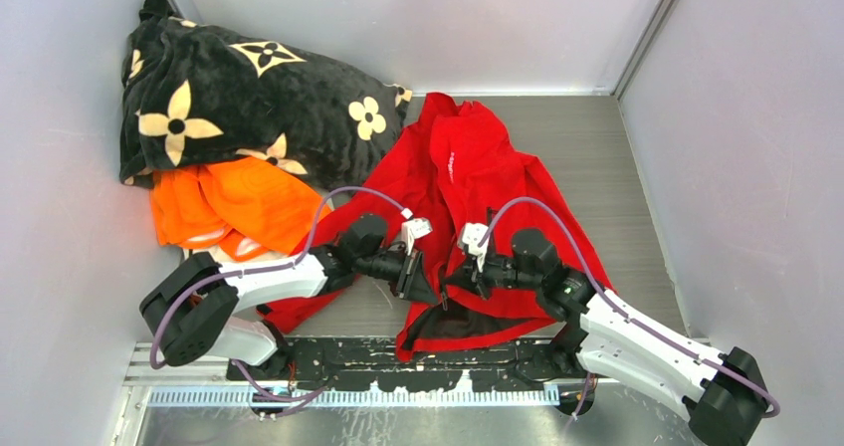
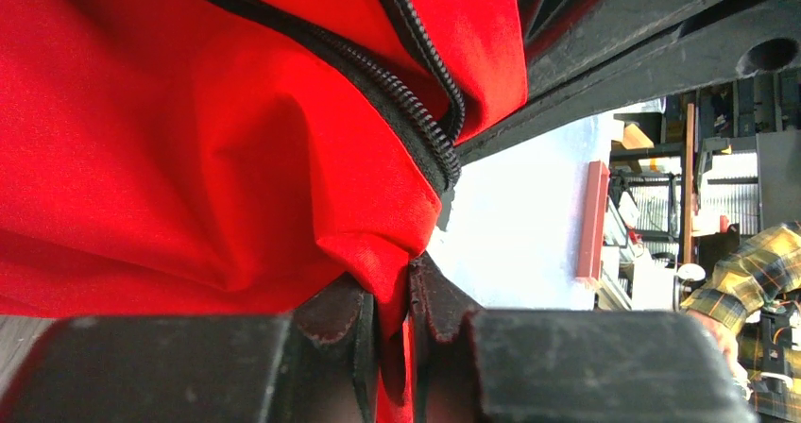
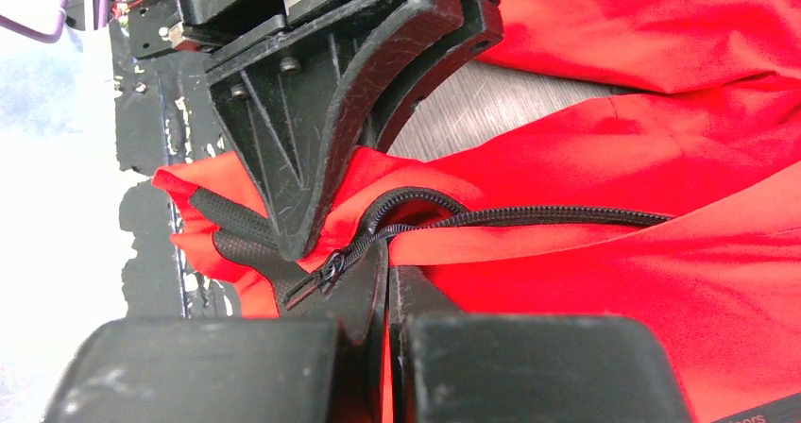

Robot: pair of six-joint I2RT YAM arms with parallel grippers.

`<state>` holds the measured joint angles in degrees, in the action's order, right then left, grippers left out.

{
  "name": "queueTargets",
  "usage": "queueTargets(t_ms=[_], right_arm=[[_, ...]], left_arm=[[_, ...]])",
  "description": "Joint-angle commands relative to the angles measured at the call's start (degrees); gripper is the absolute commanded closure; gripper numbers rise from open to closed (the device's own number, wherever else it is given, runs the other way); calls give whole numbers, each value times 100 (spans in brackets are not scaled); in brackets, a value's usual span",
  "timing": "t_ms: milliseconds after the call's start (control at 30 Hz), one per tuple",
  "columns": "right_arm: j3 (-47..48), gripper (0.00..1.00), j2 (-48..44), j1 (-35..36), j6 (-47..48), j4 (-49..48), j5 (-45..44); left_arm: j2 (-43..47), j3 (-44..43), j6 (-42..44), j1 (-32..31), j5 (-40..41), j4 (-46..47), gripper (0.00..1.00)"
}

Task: Zip up the jacket
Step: Insert the zipper into the jacket.

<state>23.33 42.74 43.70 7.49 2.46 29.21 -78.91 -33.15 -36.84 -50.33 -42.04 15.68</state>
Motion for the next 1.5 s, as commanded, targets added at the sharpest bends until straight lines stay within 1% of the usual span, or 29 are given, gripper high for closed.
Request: queueTargets(t_ms=[0, 133, 267, 833, 933, 1000, 1033, 1067, 1200, 1300, 1400, 1467], right_arm=[[76, 99, -106, 36, 100, -738, -87], [75, 99, -108, 41, 95, -738, -91], [63, 99, -123, 41, 96, -721, -89], [13, 99, -154, 110, 12, -839, -82], [20, 99, -168, 119, -9, -844, -91], [30, 99, -176, 118, -26, -844, -106], [37, 99, -182, 116, -48, -844, -119], [46, 99, -187, 116, -79, -844, -142], [113, 99, -211, 120, -340, -904, -218], [226, 99, -207, 137, -724, -1052, -234], [321, 99, -57, 388, -1151, -1166, -310], [361, 99, 100, 617, -1247, -1234, -609]], left_arm=[[237, 82, 21, -30, -165, 230, 83], [262, 112, 2, -30, -151, 246, 79], [292, 160, -52, -30, -164, 335, 77], [135, 168, -366, -30, -25, 700, 76], [109, 170, -385, -32, 0, 719, 80], [97, 169, -379, -30, 8, 713, 90], [95, 179, -365, -30, 11, 690, 98], [86, 177, -345, -30, 13, 671, 100], [89, 154, -214, -30, 43, 412, 100], [29, -13, 44, -32, 163, -218, 100], [-89, -234, 189, -30, 243, -613, 100], [-183, -366, 194, -35, 193, -676, 100]])
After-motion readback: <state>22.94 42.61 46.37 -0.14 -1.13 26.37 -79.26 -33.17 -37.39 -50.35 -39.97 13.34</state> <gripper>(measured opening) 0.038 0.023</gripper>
